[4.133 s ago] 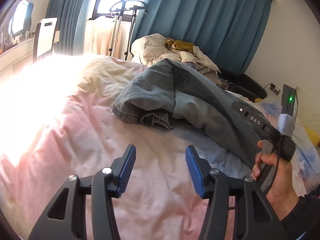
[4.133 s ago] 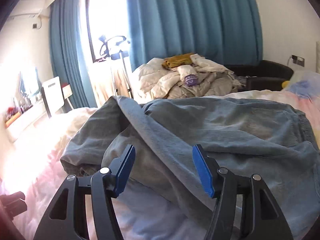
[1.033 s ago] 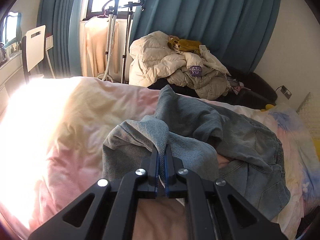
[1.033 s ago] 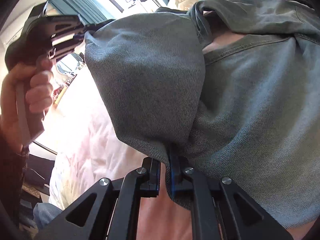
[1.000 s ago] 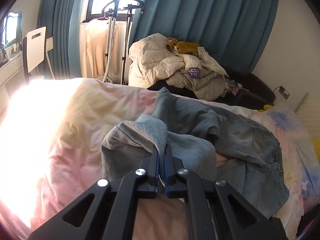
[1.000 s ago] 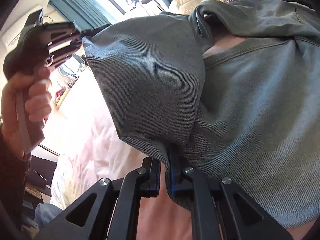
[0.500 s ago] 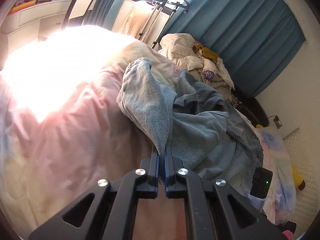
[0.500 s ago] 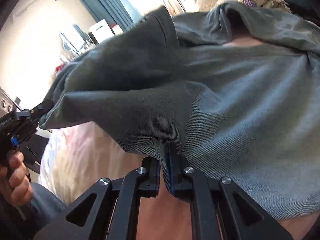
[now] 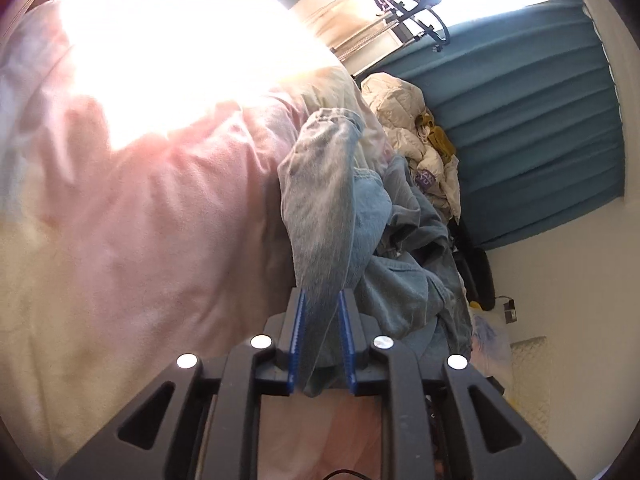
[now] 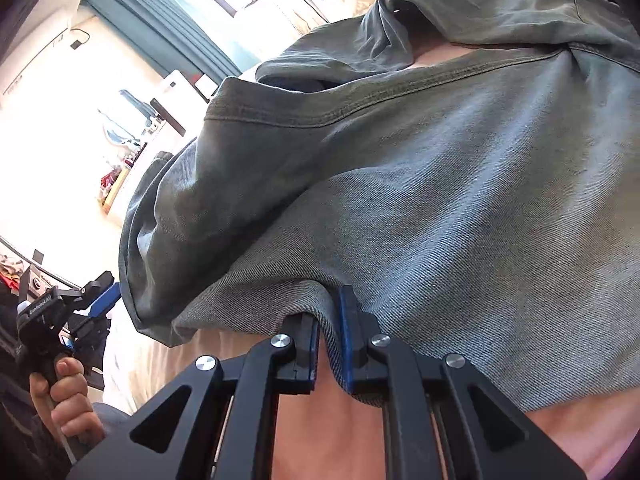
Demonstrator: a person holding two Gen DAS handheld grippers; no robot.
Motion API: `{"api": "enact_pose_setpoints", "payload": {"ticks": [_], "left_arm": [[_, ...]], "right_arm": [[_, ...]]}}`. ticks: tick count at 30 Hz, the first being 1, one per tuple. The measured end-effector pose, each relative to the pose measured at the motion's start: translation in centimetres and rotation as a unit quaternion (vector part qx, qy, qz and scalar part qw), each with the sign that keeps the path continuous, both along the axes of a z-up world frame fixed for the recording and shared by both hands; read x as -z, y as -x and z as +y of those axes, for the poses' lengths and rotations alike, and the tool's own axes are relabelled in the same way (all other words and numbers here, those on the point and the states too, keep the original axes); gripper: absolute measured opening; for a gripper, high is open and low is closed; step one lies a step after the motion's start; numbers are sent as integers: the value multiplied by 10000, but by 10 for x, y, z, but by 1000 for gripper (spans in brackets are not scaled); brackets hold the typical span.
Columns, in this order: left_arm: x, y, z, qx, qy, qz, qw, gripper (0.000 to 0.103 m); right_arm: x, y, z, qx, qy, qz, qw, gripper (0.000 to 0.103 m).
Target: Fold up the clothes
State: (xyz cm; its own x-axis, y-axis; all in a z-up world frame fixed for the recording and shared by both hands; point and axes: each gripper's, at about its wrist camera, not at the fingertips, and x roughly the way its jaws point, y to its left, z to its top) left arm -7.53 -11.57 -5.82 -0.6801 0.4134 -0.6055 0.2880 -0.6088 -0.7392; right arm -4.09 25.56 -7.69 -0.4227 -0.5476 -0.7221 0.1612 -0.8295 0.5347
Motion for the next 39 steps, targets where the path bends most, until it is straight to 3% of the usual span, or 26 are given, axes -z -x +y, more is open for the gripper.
{"api": "enact_pose_setpoints", "payload": {"ticks": [2, 6, 8, 12, 17, 22, 24, 29, 31, 34, 37, 39], "left_arm": [[4, 8, -10, -181, -144, -143, 9996, 17], [18, 49, -13, 63, -681, -213, 9974, 18], [19, 65, -9, 85, -691, -167, 9974, 18], [15, 89, 0, 122, -366, -60, 9992, 18], [10, 89, -2, 76, 44, 167, 9998, 18], [19, 79, -19, -137, -193, 176, 9996, 23], [18, 75, -24, -272, -116, 185, 9994, 23], [15, 69, -27, -427, 215, 195, 9987, 24], [11, 70, -24, -487, 484, 202, 9974, 24], [7, 67, -26, -834, 909, 232, 9921, 28], [13, 67, -34, -760, 431, 275, 9958, 38], [17, 67, -35, -701, 87, 234, 9972, 43]], "right_arm": [[4, 16, -1, -38, -62, -29, 10000, 9], [10, 22, 0, -63, -101, -72, 9999, 9], [11, 20, 2, -61, -82, -86, 9999, 10], [12, 15, 6, -47, -37, -88, 9999, 9], [5, 8, 16, 73, 86, -32, 9999, 10], [-10, -16, 27, 242, 49, 151, 9996, 10], [-18, -25, 33, 307, 67, 235, 9992, 11], [-46, -14, 26, 664, 9, 360, 9971, 21], [-65, -20, 32, 779, 29, 500, 9957, 22], [-83, -22, 55, 1239, 92, 742, 9895, 31], [-99, -37, 103, 2022, 349, 925, 9743, 48], [-105, -57, 151, 2842, 516, 916, 9530, 63]]}}
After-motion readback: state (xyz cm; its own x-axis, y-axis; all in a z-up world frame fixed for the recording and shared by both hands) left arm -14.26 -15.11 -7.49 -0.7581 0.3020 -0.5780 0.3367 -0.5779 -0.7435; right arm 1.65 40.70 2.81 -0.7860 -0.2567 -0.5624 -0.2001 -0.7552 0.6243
